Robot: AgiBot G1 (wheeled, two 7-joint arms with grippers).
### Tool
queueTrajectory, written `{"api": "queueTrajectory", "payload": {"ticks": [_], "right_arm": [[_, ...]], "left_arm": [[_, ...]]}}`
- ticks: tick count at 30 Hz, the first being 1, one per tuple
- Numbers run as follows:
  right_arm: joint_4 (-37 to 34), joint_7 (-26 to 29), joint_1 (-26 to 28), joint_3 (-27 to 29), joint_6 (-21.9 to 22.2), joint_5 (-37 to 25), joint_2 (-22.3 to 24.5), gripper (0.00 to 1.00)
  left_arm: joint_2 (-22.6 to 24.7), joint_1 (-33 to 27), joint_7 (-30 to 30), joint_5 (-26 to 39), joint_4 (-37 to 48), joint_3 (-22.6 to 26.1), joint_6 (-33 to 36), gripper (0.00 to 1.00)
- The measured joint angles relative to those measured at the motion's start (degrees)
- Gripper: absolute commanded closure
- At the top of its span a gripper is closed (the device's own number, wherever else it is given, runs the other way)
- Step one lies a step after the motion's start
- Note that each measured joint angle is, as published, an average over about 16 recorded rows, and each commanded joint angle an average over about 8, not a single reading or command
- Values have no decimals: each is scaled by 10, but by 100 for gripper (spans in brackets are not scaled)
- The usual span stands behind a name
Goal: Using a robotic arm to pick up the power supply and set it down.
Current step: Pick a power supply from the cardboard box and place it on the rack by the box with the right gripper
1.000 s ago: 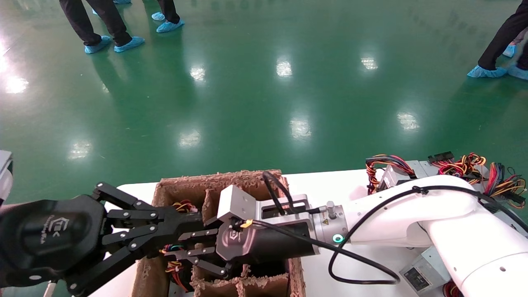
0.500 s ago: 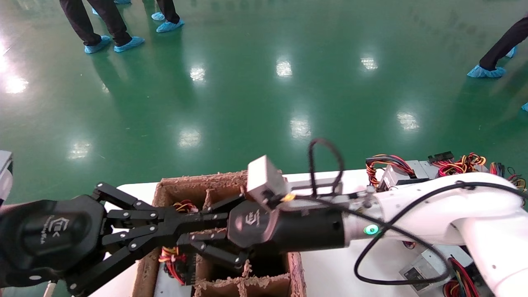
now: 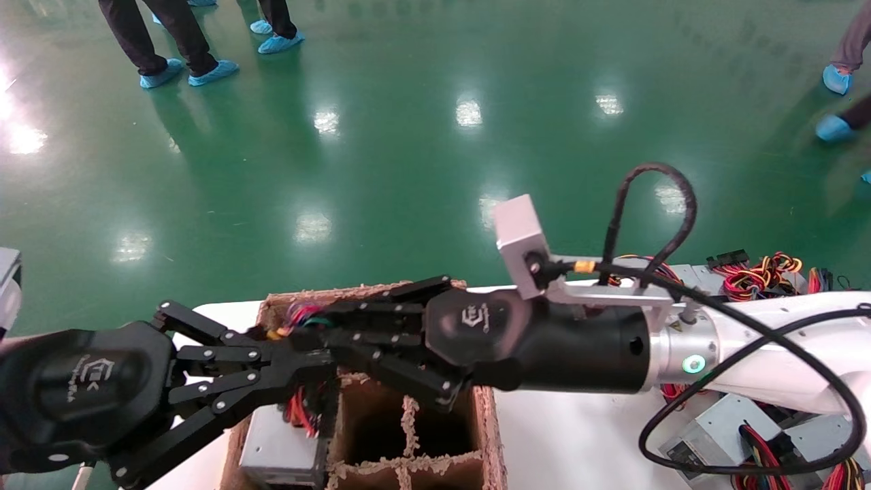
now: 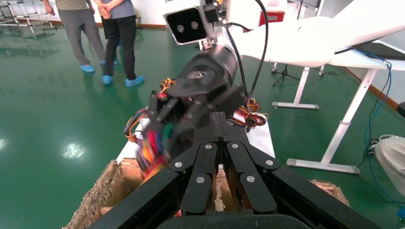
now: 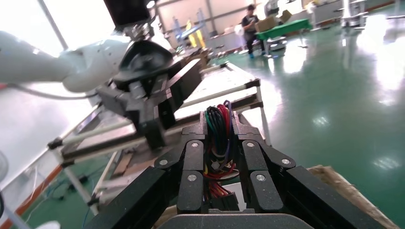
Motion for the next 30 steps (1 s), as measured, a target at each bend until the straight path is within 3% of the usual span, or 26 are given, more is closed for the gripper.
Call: {"api": "queueTrajectory", "payload": {"ticks": [20, 30], "right_arm": [[-47, 5, 54, 56, 36, 78, -6, 100], [-74, -15, 64, 89, 66, 97, 40, 100]], "left_arm": [[0, 0, 0, 0, 0, 0, 0, 100], [0, 0, 0, 0, 0, 0, 0, 100]]}}
